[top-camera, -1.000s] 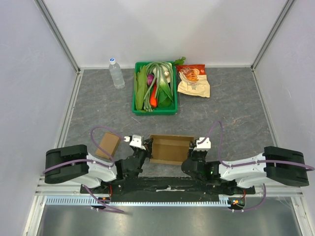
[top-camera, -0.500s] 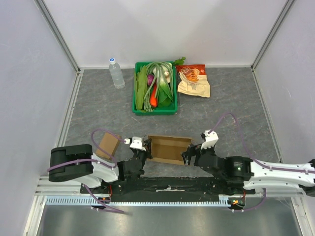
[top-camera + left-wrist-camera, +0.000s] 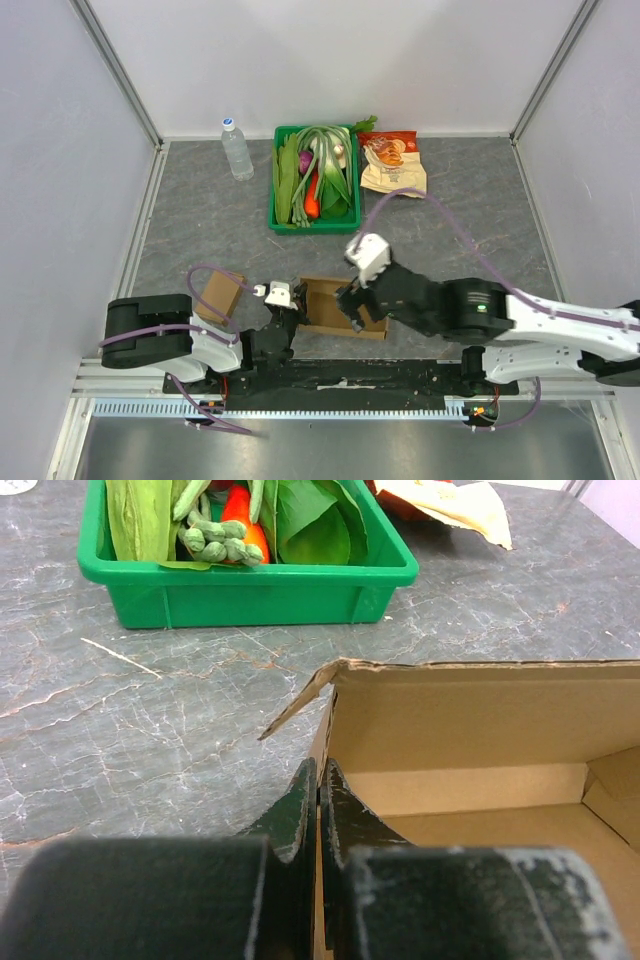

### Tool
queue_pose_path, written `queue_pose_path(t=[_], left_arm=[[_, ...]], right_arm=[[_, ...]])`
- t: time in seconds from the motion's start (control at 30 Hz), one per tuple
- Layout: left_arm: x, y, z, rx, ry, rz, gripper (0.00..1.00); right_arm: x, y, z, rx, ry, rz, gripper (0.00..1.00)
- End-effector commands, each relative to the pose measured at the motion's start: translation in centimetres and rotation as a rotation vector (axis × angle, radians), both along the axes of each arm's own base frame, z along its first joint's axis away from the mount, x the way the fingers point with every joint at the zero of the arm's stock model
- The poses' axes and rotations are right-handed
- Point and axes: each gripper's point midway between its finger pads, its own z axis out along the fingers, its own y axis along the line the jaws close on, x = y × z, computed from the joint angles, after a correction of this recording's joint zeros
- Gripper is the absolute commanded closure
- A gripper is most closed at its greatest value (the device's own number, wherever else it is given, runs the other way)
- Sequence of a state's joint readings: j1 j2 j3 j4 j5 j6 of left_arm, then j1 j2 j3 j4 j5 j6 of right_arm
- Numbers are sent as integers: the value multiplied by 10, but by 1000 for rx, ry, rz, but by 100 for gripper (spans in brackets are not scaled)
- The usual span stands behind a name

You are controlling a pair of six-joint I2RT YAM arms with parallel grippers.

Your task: Fold the paper box

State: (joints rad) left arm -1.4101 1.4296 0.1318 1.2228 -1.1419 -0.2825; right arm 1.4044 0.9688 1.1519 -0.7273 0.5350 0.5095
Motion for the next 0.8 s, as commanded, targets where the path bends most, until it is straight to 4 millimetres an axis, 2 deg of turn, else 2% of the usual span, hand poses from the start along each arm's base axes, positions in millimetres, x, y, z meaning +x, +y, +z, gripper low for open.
queue_pose_path(t=[0.0,0.13,0.2,0.27,0.5,0.67,0.77], left_arm=[[2,9,7,-9,-21,60,98],[1,9,6,-6,-24,60,98],[1,9,6,-7,-25,60,98],[1,9,7,-11,-28,59,98],[1,8,9,-8,-42,57,98],[0,6,9,14,-60,48,98],[0,4,11,17,-65,46,98]], right_arm=[[9,8,-30,-319,-135,206,12],[27,19,-42,-433,-204,230,32],[40,22,-44,-453,-252,205,38],[45,29,-50,-491,-293,247,39],[59,44,-85,-602,-313,318,59],[68,47,-98,-644,-323,320,64],[69,48,-107,-663,-331,325,74]])
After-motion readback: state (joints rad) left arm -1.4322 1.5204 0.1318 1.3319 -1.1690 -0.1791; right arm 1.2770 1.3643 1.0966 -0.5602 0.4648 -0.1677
